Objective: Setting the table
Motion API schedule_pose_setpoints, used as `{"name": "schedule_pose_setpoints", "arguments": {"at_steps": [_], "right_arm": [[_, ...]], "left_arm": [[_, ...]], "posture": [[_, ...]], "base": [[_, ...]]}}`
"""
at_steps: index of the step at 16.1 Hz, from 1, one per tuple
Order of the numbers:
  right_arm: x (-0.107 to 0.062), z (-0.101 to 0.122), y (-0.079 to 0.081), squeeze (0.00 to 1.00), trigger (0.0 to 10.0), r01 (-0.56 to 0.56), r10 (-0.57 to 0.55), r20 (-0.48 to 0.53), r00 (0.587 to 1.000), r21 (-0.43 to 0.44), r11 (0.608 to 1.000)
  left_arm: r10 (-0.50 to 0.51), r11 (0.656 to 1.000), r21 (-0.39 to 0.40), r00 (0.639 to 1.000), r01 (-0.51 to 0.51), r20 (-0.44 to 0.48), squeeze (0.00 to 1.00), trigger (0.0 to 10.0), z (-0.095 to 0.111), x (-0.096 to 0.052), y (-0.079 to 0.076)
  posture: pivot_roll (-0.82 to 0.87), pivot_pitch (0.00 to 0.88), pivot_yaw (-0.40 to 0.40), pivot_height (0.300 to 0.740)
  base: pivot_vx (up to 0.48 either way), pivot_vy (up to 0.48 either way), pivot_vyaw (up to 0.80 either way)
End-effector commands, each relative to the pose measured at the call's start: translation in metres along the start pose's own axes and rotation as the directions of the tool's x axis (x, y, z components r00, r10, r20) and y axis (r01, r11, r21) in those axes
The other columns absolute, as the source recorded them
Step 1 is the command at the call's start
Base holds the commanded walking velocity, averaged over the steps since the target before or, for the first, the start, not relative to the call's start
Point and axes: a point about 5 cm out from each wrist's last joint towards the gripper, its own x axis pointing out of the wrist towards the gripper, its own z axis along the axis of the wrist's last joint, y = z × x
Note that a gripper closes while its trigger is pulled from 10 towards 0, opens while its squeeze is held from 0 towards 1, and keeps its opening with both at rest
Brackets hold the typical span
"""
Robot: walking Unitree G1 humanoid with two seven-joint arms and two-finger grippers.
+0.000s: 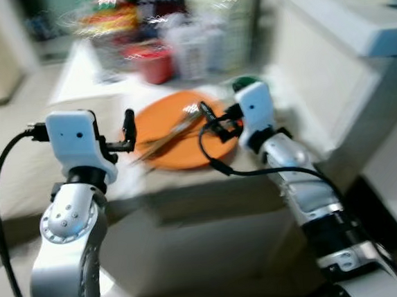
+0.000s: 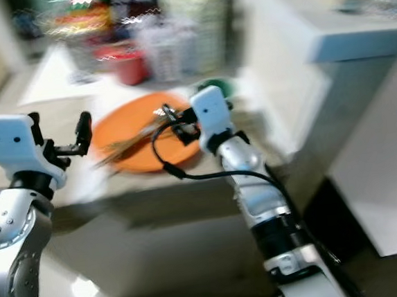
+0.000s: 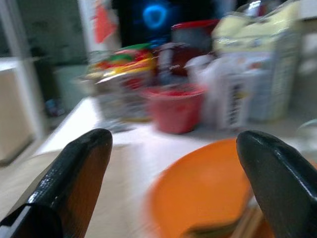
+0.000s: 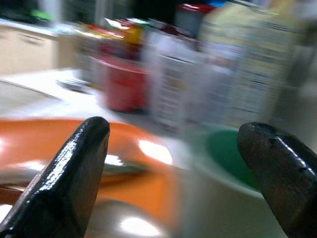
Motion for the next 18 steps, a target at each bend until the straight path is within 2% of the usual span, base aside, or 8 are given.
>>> {"name": "schedule_pose_setpoints", "arguments": {"at_steps": [1,6,10,13,14,15,16,18], "right_arm": [[0.002,0.006,0.0,0.0,10.0,0.001,-0.001,0.023,1.0,0.001,1.0],[0.005,0.02,0.008,0.0,10.0,-0.066,0.064,0.054,0.996,0.041,0.997],[0.01,0.029,0.007,0.0,10.0,-0.126,0.123,0.044,0.991,0.061,0.99],[0.022,0.031,0.0,0.0,10.0,-0.118,0.123,-0.009,0.992,0.24,0.964],[0.025,0.034,0.003,0.0,10.0,-0.114,0.126,-0.015,0.992,0.327,0.938],[0.03,0.037,0.009,0.0,10.0,-0.097,0.127,-0.037,0.991,0.451,0.887],[0.03,0.037,0.013,0.0,10.0,-0.088,0.135,-0.055,0.989,0.513,0.854],[0.03,0.04,0.014,0.0,10.0,-0.105,0.179,-0.088,0.98,0.536,0.838]], "left_arm": [[0.029,0.999,0.017,0.999,-0.029,0.015,0.0,10.0,0.002,-0.001,0.004],[0.04,0.999,0.026,0.999,-0.04,0.006,0.0,10.0,0.0,-0.002,0.005],[0.043,0.999,0.016,0.999,-0.043,-0.004,0.0,10.0,-0.002,-0.001,0.005],[0.046,0.999,0.013,0.999,-0.045,-0.007,0.0,10.0,-0.002,-0.001,0.006],[0.048,0.999,0.015,0.999,-0.048,-0.009,0.0,10.0,-0.002,-0.002,0.007],[0.05,0.999,0.023,0.999,-0.05,-0.012,0.0,10.0,-0.002,-0.003,0.009],[0.05,0.998,0.027,0.999,-0.05,-0.013,0.0,10.0,-0.002,-0.004,0.01],[0.051,0.998,0.029,0.999,-0.051,-0.017,0.0,10.0,-0.001,-0.005,0.011]], "posture": [[0.04,0.02,0.012,0.74],[0.04,0.013,0.006,0.74],[0.03,0.006,0.005,0.74],[0.05,0.002,0.0,0.74],[0.05,0.002,0.0,0.74],[0.06,0.002,0.0,0.74],[0.07,0.002,0.003,0.74],[0.07,0.003,0.006,0.74]], "base": [[0.0,0.0,0.0],[0.0,0.0,0.0],[0.0,0.0,0.0],[0.0,0.0,0.0],[0.0,0.0,0.0],[0.0,0.0,0.0],[0.0,0.0,0.0],[0.0,0.0,0.0]]}}
